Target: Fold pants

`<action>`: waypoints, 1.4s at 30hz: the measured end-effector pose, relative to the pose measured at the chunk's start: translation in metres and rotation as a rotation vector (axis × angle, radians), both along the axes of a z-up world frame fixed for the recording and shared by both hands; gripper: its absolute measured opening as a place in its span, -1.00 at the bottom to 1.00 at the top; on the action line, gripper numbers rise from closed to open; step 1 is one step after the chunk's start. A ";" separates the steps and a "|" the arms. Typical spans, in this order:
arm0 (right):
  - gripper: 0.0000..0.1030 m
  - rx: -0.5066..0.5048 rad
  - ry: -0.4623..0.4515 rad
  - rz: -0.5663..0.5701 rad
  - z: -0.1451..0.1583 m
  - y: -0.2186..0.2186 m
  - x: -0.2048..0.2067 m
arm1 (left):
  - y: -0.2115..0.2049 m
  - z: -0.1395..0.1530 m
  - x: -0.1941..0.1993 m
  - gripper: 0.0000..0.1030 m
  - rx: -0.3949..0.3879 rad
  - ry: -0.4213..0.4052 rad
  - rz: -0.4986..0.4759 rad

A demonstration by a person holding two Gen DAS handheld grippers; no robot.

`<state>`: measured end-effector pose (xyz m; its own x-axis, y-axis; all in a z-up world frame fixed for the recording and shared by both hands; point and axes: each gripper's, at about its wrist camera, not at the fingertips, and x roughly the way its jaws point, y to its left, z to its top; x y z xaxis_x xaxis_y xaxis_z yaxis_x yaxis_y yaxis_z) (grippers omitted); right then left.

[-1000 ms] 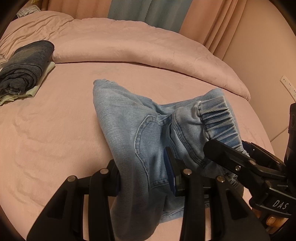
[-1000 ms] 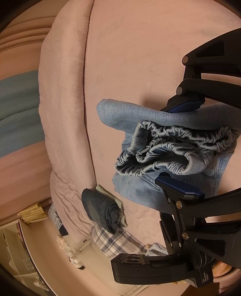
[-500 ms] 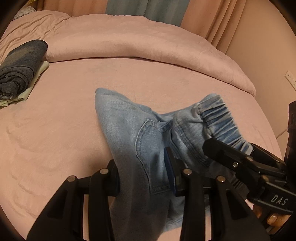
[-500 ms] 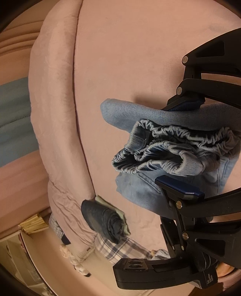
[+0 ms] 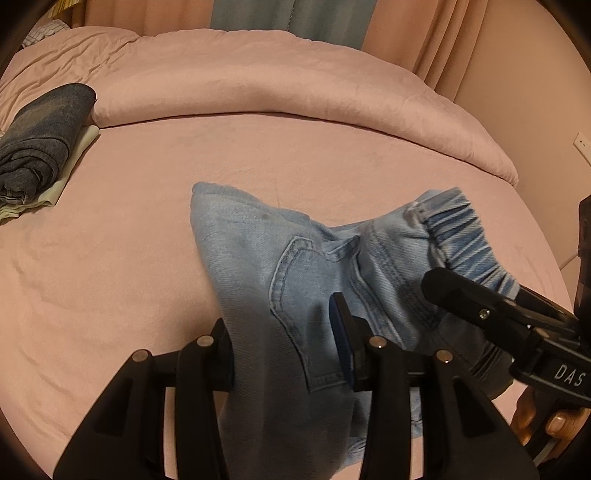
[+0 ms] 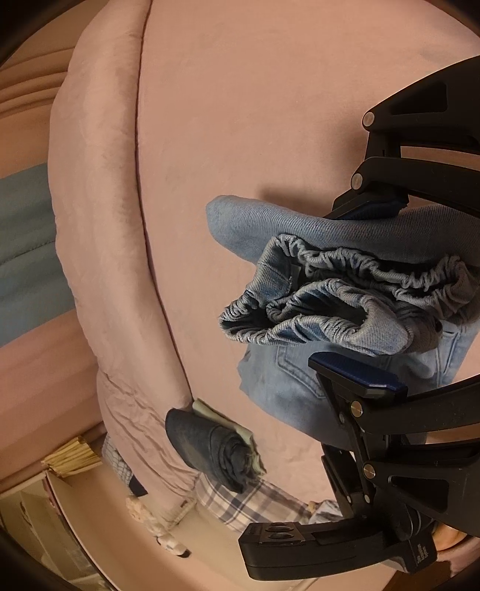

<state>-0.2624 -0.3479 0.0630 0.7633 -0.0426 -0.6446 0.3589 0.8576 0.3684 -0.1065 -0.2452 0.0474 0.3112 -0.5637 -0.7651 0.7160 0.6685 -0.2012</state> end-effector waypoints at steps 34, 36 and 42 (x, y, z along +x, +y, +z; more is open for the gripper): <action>0.57 -0.134 0.210 -0.163 -0.020 -0.025 -0.018 | 0.017 -0.030 0.009 0.73 0.135 -0.103 0.072; 0.57 -0.175 0.195 -0.154 -0.011 -0.018 -0.020 | 0.020 -0.025 0.002 0.73 0.114 -0.109 0.061; 0.57 -0.283 0.139 -0.112 0.013 0.000 -0.020 | 0.017 -0.012 -0.015 0.68 0.066 -0.151 0.000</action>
<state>-0.2821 -0.3476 0.0758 0.6493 -0.3140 -0.6927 0.4872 0.8711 0.0619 -0.1217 -0.2282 0.0350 0.4256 -0.5136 -0.7451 0.7344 0.6771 -0.0472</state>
